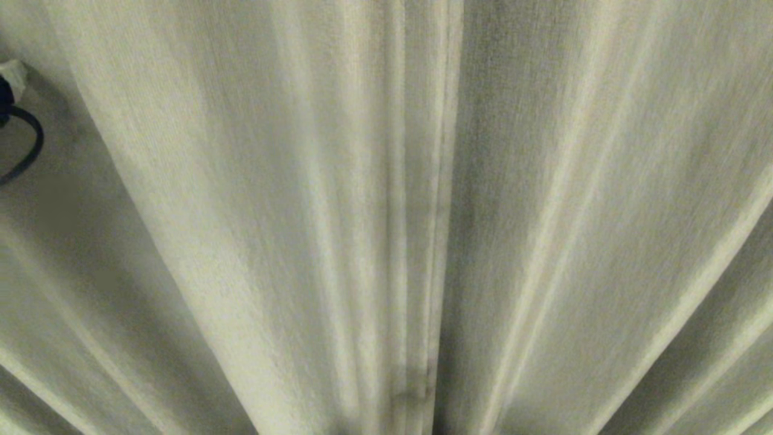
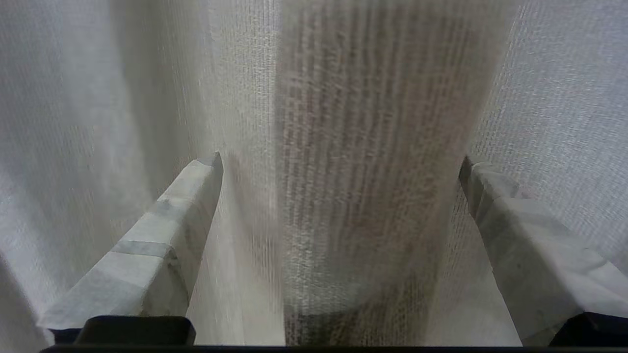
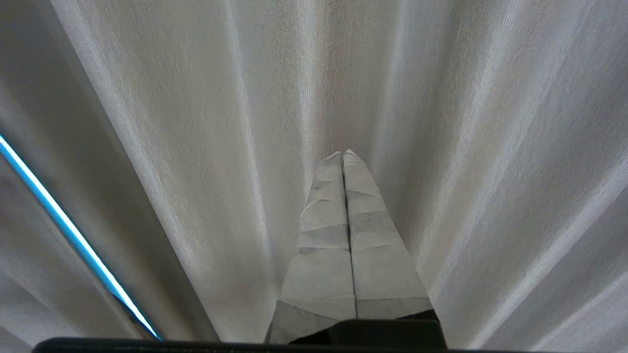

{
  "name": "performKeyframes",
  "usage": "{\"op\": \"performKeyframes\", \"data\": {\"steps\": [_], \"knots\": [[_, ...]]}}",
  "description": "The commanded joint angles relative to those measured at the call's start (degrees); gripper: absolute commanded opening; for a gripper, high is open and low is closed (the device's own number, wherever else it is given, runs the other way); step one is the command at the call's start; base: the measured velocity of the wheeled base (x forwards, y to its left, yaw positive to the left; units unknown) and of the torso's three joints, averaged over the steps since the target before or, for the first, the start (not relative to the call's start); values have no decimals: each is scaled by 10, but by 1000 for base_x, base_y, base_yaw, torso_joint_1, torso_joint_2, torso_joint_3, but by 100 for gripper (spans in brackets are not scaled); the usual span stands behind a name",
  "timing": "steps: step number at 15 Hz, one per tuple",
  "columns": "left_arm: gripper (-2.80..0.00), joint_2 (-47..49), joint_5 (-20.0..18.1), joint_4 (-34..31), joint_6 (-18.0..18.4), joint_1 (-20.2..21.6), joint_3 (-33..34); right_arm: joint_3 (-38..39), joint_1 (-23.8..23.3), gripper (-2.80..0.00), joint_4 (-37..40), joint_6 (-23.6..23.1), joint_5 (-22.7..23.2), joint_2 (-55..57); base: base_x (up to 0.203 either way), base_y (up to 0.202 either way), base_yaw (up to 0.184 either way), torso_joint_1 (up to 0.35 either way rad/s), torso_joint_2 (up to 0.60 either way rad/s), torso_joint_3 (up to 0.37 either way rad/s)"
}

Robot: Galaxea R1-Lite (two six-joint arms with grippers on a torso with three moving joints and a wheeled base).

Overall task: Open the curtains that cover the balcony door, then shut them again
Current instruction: Pull the outer curtains open on both sides

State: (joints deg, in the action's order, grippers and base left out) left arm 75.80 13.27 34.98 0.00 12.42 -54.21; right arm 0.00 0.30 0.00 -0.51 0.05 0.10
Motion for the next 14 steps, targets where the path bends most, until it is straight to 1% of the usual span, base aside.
{"op": "performKeyframes", "data": {"steps": [1,2,4,10,14], "knots": [[0,28,-3,9,-3,3,-5,0,0,-280,0,0,0,0,0,0,0,0,0,0],[-280,31,-7,11,-4,3,-5,0,0,-280,0,0,0,0,0,0,0,0,0,0],[-280,38,-23,14,-4,7,-7,0,0,-280,1,0,0,0,0,0,0,0,0,0],[-280,37,-89,14,-2,18,-12,0,0,-280,0,0,0,0,0,0,0,0,0,0],[-280,25,-93,22,-2,32,-9,0,0,-280,0,0,0,0,0,0,0,0,0,0]]}}
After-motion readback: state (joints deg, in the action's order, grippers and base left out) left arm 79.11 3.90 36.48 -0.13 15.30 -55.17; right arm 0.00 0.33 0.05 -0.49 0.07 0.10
